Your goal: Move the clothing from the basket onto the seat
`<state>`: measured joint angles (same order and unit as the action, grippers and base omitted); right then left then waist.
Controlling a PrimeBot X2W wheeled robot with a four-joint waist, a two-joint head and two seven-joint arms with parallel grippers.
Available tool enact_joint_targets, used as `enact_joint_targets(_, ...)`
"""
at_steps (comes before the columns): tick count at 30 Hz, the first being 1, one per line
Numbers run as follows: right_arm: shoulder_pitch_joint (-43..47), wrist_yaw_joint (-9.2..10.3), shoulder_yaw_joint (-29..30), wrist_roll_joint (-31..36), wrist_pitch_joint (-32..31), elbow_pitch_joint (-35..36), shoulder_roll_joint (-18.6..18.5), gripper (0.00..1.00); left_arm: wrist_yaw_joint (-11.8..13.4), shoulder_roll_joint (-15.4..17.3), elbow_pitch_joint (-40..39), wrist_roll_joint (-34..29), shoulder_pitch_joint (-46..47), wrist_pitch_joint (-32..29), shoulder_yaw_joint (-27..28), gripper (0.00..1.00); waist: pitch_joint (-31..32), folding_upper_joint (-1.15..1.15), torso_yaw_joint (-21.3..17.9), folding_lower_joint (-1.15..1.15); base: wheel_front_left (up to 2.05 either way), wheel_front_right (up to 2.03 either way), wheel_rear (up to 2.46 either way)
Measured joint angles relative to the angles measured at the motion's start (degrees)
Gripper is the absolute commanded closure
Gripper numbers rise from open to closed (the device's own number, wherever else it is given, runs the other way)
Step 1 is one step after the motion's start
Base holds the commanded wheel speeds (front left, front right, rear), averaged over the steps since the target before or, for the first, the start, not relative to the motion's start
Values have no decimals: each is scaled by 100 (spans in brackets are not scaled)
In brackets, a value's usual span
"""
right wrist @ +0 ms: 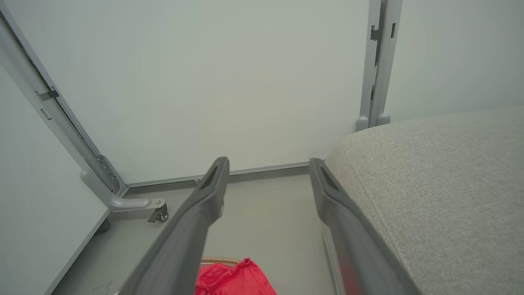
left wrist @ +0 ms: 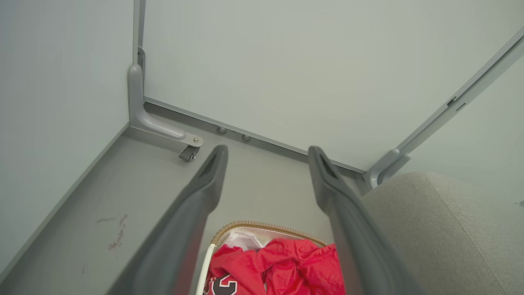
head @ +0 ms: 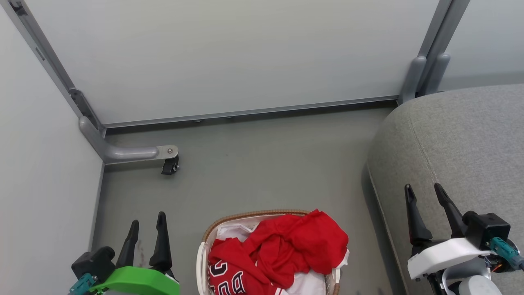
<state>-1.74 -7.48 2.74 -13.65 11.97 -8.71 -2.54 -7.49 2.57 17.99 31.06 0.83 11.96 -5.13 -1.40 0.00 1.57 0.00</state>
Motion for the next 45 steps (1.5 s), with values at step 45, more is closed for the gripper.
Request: enact_joint_targets(45, 15, -1, -53, 1177, 302, -38, -15, 0, 0, 12, 200, -960, -22, 309, -107, 0, -48, 0, 56, 0, 0, 0, 0)
